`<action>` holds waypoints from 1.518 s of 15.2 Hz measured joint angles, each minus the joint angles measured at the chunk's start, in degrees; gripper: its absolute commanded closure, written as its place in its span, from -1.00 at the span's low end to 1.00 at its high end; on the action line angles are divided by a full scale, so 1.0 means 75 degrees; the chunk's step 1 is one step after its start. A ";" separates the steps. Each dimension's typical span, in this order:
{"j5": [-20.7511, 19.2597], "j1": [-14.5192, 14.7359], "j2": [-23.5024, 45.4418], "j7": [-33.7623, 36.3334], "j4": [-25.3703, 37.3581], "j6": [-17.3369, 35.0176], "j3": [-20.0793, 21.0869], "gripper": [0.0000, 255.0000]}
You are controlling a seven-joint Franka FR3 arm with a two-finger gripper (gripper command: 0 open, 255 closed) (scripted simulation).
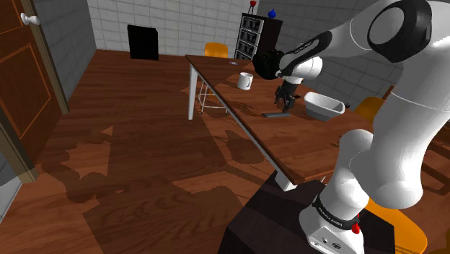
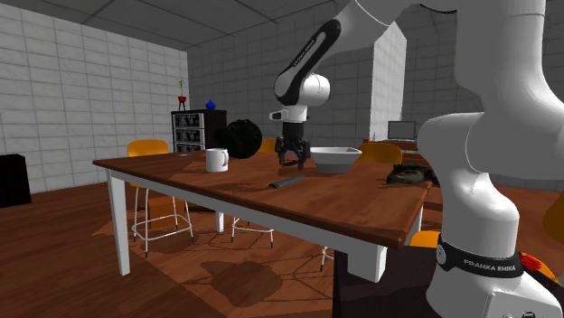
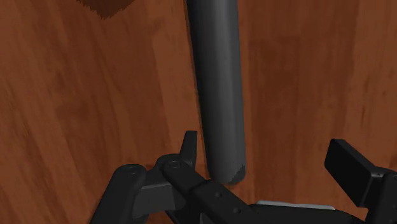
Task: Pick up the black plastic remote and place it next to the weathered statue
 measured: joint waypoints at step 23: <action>0.2999 -0.1755 0.2235 -0.2635 0.0514 0.0355 0.1569 1.00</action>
